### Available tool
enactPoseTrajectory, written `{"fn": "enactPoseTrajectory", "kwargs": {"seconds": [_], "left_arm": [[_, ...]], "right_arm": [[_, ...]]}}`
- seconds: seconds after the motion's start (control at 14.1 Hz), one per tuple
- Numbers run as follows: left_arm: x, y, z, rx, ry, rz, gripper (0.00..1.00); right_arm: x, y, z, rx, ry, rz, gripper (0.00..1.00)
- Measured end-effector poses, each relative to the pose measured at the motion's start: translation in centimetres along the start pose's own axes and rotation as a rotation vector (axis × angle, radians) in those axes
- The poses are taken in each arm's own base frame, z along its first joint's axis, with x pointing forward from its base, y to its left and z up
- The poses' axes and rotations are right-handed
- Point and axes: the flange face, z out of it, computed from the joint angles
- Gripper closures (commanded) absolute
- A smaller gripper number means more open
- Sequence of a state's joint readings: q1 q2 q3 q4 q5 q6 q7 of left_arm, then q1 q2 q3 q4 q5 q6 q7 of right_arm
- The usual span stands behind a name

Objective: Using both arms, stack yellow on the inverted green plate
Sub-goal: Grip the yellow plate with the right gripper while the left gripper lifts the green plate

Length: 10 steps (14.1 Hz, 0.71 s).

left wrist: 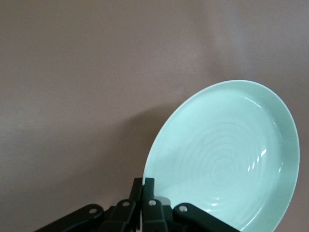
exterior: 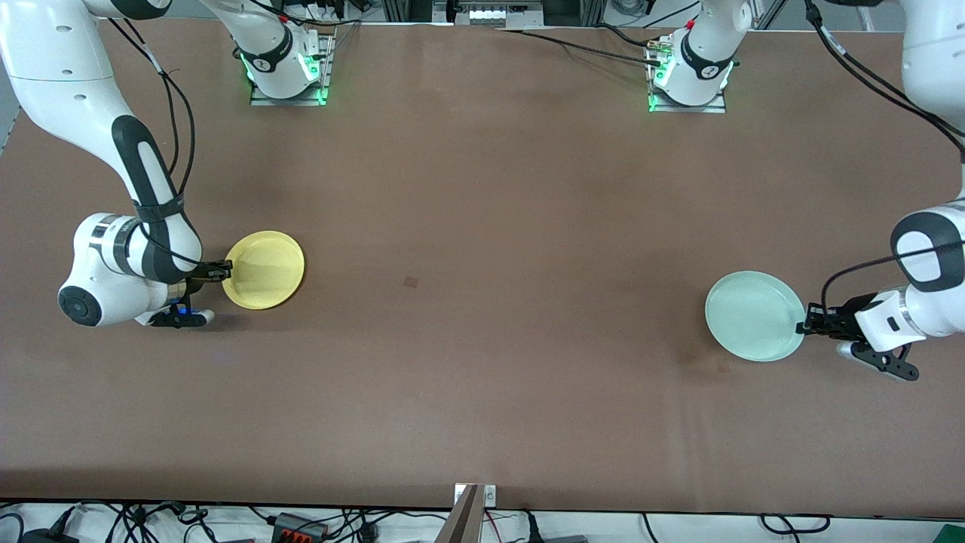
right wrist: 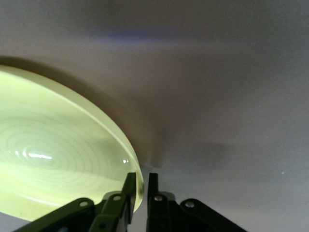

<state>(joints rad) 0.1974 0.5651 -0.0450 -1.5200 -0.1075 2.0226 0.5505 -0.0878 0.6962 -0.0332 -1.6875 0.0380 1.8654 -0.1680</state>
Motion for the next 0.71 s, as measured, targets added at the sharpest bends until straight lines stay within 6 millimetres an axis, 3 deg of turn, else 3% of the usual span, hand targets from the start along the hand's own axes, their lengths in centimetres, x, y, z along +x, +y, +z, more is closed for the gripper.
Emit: {"fn": "enactPoseTrajectory", "kwargs": {"seconds": [0.21,0.43,0.57,0.71], "left_arm": [[2.3,6.8,-3.3,0.123,-0.044,0.020,0.99],[3.8,13.1,-3.8,0.238,-0.109,0.008,0.99],[4.7,18.4,-3.7,0.345,-0.146,-0.018,0.99],[5.1,23.9,-3.2,0.430,-0.168,-0.055,0.99]], "right_arm": [[-0.2,-0.2,-0.6,0.016,-0.012,-0.010,1.00],[-0.4,-0.4,-1.9,0.025,-0.029,-0.016,1.00],[-0.8,-0.7,-4.7,0.031,-0.054,-0.040,1.00],[-1.3,-1.3,-8.8,0.032,-0.040,-0.070,1.00]]}}
